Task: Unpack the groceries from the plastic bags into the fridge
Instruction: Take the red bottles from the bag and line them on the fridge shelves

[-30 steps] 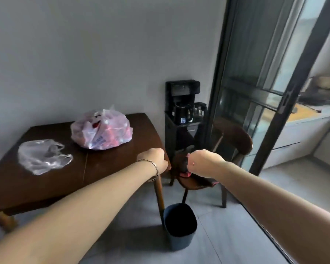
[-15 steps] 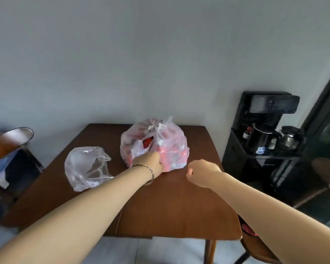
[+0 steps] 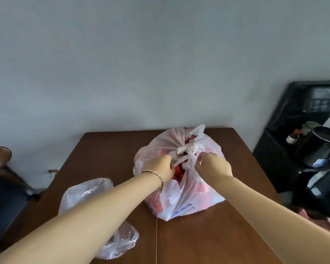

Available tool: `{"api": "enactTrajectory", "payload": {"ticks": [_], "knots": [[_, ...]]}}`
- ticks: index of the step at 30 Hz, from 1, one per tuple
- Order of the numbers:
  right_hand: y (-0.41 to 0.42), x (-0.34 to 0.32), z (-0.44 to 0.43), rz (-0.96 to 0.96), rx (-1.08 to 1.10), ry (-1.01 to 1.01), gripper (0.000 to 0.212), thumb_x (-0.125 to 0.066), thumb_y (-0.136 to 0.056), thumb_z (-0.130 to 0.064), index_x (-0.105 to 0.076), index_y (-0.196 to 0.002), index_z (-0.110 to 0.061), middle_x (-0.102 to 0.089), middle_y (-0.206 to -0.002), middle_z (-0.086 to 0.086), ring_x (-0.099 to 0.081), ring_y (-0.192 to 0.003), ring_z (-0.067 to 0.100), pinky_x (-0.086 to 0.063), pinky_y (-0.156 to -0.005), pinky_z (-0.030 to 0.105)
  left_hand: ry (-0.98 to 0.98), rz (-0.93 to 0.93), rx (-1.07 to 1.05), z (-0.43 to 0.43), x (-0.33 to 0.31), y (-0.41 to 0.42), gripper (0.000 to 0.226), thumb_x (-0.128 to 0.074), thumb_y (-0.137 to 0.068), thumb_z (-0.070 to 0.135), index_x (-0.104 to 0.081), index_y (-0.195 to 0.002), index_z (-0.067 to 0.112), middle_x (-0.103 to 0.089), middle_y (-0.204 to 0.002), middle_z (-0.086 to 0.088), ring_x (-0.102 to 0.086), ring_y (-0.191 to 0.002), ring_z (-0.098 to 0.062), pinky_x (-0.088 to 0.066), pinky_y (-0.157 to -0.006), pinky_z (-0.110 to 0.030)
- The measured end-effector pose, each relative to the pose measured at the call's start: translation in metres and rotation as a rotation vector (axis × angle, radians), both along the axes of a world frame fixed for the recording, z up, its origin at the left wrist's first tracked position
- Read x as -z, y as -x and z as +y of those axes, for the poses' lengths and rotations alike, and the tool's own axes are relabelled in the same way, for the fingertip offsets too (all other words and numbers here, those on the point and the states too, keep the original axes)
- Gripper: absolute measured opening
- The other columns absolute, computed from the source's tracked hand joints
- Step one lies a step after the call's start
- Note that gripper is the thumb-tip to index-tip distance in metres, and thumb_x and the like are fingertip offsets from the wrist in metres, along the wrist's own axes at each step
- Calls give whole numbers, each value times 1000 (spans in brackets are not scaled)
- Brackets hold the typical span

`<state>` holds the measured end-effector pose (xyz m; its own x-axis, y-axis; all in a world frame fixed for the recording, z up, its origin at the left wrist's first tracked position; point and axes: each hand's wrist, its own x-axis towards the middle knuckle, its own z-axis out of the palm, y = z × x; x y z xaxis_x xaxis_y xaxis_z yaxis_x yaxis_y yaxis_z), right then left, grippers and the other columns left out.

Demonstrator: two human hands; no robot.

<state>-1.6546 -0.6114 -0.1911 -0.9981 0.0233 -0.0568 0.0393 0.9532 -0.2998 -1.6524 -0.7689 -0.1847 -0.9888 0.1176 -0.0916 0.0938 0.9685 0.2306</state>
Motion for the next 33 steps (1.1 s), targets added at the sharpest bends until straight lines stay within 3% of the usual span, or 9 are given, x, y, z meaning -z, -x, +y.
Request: {"api": "enactTrajectory", "payload": {"ticks": [6,13,17,19,22,25,29,31,33], "knots": [[65,11,-19,-19,175,22,46,-41,-98,-36,-42,-134,-8,-43,-136,12,-43,-125,27,-43,-91,37,-97,80,122,-9,12,60,20,-41,-94,28,-55,-100,14,-60,-89,-4,-58,-84,-24,-39,-66,-28],[97,36,-26,0,144,122,19,-50,-93,-17,-62,-102,-5,-61,-106,12,-58,-98,30,-35,-69,28,-249,83,274,12,40,114,30,-48,-94,20,-54,-123,18,-56,-125,1,-50,-116,-22,-46,-91,-37],[85,33,-15,111,118,337,15,-57,-89,-12,-66,-100,-7,-59,-93,2,-59,-90,23,-39,-70,23,-184,217,372,20,45,128,20,-50,-94,20,-62,-106,10,-63,-107,-5,-55,-105,-25,-48,-82,-37],[79,34,-7,135,222,447,9,-59,-88,-12,-64,-93,-6,-60,-83,0,-59,-81,20,-44,-67,25,-210,234,440,24,46,127,6,-68,-78,8,-66,-84,5,-66,-84,-8,-63,-83,-25,-53,-64,-30],[82,38,-2,60,457,752,9,-58,-88,-7,-63,-82,-2,-64,-74,8,-66,-73,24,-59,-69,35,-413,32,363,24,57,127,12,-75,-58,9,-64,-60,10,-61,-66,-1,-61,-60,-19,-47,-47,-20],[90,43,4,-23,665,1014,19,-47,-89,1,-62,-77,-4,-65,-74,10,-64,-69,24,-59,-70,38,-608,-2,226,26,49,118,18,-61,-79,16,-64,-70,1,-54,-91,-1,-52,-75,-13,-37,-65,-20],[85,63,18,-69,764,959,10,-56,-90,-9,-63,-96,-4,-66,-78,10,-58,-63,21,-54,-71,37,-1078,-267,-137,4,42,119,8,-69,-81,11,-64,-76,14,-59,-77,7,-56,-64,-1,-42,-59,-2],[78,63,18,-14,781,1110,15,-57,-91,-8,-55,-105,-5,-65,-83,9,-64,-69,22,-56,-68,33,-1143,-257,-214,-10,48,119,13,-74,-68,37,-74,-69,23,-69,-81,0,-65,-83,-15,-51,-89,-20],[72,51,9,141,755,1312,22,-56,-92,-9,-44,-110,-15,-61,-92,6,-66,-75,19,-55,-61,22,-1228,-193,-339,-16,55,118,16,-71,-61,48,-75,-65,34,-71,-84,-2,-65,-96,-26,-47,-98,-44]]}}
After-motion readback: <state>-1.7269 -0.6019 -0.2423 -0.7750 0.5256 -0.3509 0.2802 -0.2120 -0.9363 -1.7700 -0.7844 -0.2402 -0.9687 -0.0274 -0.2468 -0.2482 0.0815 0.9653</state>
